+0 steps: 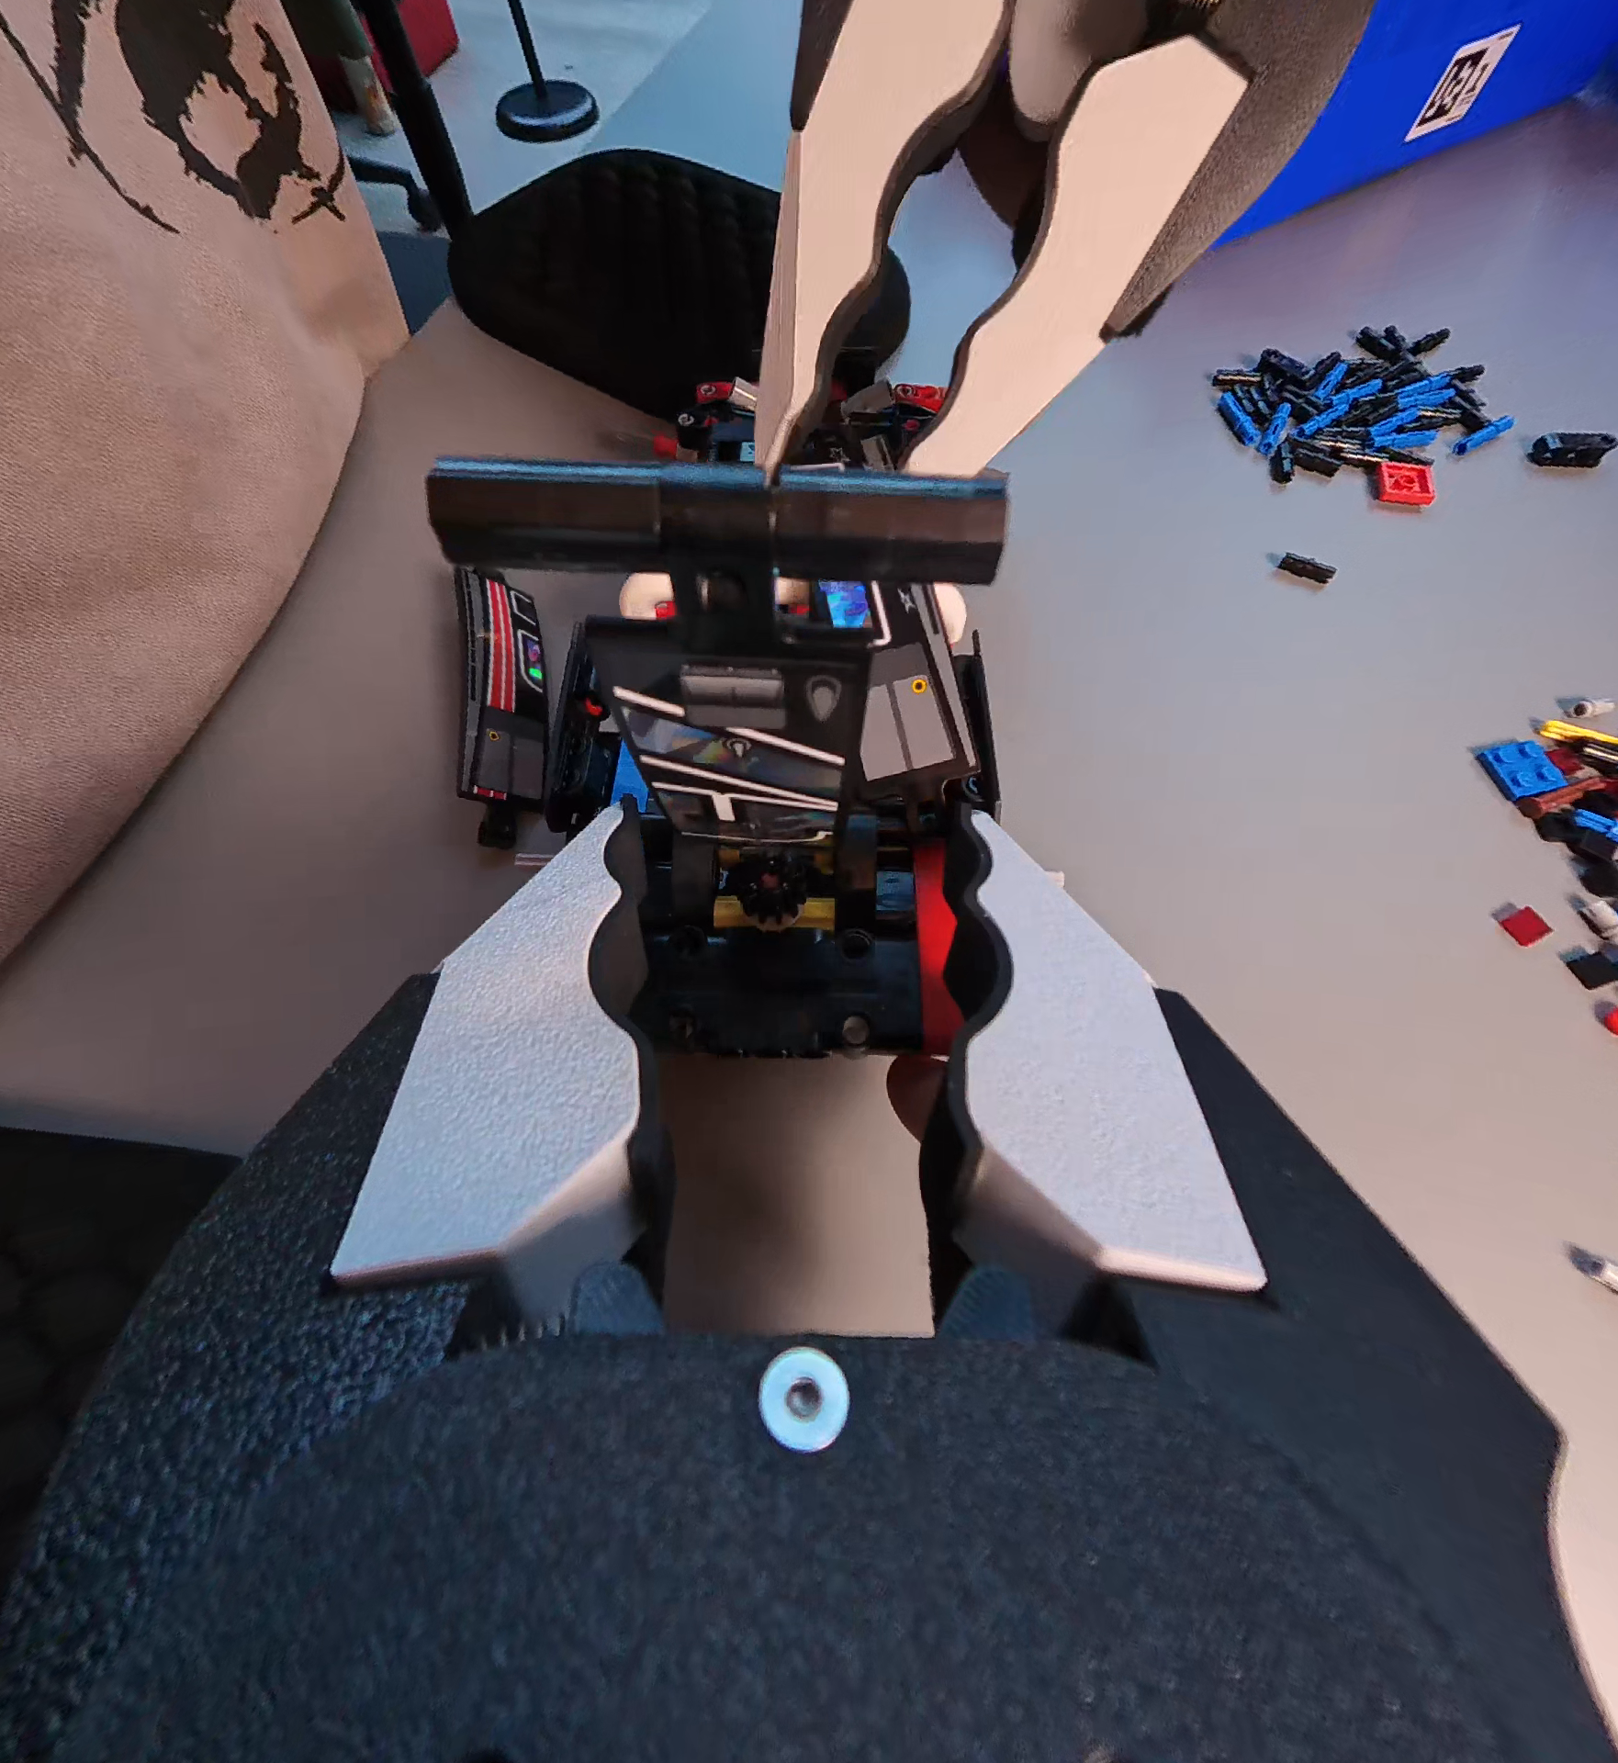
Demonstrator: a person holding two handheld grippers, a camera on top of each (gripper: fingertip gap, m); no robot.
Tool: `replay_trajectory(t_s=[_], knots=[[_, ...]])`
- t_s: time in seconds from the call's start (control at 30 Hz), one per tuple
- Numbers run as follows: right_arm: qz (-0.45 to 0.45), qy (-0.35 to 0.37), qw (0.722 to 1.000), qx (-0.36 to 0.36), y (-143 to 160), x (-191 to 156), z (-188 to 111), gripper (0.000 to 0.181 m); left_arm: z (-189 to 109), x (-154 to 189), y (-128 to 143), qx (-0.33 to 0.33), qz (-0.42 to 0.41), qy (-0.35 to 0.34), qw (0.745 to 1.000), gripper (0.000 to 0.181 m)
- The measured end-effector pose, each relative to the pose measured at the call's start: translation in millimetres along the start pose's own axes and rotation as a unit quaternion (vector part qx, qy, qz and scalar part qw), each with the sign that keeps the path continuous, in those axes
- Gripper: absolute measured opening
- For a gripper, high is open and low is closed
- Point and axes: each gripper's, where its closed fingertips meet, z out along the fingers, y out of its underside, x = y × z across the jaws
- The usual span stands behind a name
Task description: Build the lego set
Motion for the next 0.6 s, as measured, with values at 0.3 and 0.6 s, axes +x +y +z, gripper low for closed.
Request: replay_trajectory(t_s=[0.3,0.6], knots=[[0.006,-0.002,1.0,-0.001,0.0,-2.2,-0.8,0.061,4.1,8.1,0.7,0.011,-0.042,0.05,0.998,0.014],[0.029,-0.003,1.0,0.009,-0.8,-0.5,-2.1,0.061,-9.7,-19.5,2.4,-0.041,0.097,-0.189,0.976,0.04]])
